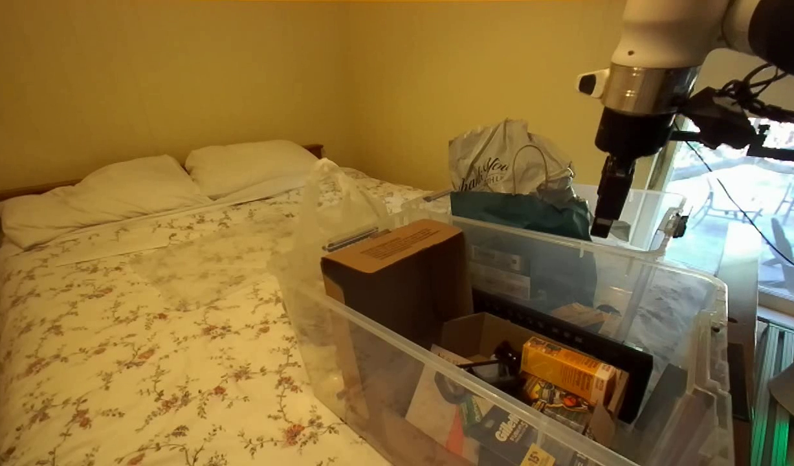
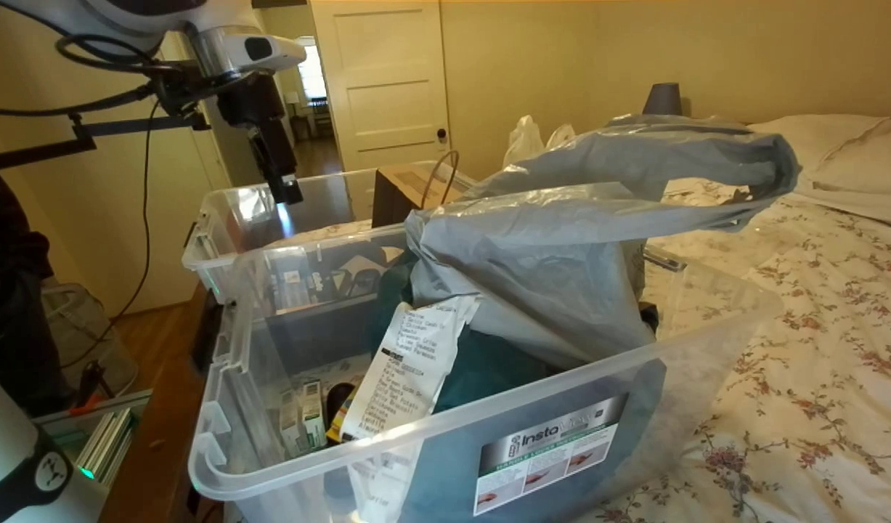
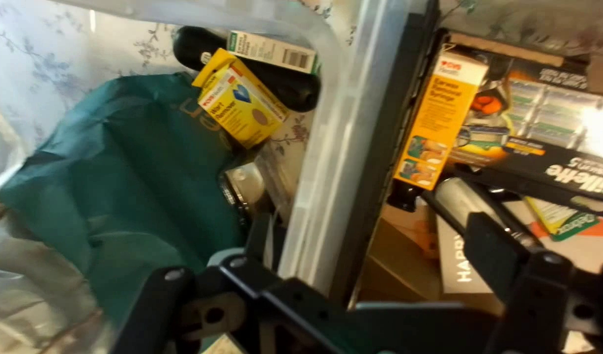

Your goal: Move the remote and the pink box from the left storage box to the right storage box

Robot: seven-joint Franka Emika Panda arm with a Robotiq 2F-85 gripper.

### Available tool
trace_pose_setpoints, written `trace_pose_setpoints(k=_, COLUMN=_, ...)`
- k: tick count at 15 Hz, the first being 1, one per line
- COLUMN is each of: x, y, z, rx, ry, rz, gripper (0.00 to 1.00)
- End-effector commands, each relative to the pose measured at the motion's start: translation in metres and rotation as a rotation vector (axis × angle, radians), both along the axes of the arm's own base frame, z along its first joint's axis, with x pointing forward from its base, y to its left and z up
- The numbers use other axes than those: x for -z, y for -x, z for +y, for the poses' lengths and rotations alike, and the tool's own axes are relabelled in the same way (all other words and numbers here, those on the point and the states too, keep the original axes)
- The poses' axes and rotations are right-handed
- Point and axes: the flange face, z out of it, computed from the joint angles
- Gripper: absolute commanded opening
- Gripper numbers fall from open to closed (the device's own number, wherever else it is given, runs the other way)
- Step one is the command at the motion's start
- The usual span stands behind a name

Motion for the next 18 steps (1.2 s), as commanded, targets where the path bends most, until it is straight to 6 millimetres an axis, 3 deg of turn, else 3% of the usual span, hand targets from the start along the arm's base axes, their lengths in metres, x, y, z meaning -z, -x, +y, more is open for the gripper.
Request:
trace_pose_setpoints(k=1, x=0.008, y=0.0, z=0.016, rx=-0.028, ry=-0.001, rz=0.029, gripper=1.0)
trace_pose_setpoints(k=2, x=0.014, y=-0.001, z=0.024, rx=-0.039, ry=0.001, rz=0.048, gripper=1.0)
trace_pose_setpoints(k=7, x=0.016, y=-0.004, z=0.023, rx=-0.046, ry=-0.023, rz=0.046, gripper=1.0)
trace_pose_setpoints(k=13, x=0.062, y=-0.011, z=0.111, rx=-0.368, ry=-0.107, rz=0.042, gripper=1.0)
trace_pose_setpoints(k=15, x=0.079, y=-0.02, z=0.124, rx=-0.477, ry=-0.102, rz=0.061, gripper=1.0)
trace_pose_setpoints(k=18, x=0.101, y=-0.047, z=0.119, rx=-0.633, ry=-0.088, rz=0.104, gripper=1.0)
